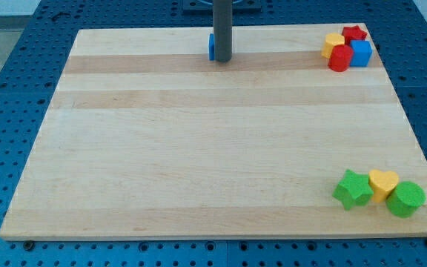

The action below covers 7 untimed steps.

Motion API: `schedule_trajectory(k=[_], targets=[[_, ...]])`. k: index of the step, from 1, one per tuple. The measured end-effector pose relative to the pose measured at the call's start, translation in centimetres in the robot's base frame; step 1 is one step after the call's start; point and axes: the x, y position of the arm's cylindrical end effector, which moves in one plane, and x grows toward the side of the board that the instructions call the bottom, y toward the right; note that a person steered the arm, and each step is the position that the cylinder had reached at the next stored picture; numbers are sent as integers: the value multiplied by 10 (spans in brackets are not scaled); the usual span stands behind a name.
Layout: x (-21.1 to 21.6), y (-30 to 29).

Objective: Push the green circle along with yellow heart and green star slightly up

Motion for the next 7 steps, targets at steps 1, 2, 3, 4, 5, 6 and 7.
schedule_trajectory(k=[1,2,3,4,5,6,7], targets=[[0,0],[45,15],[120,79],[139,119],[154,161],[176,200],[224,241]])
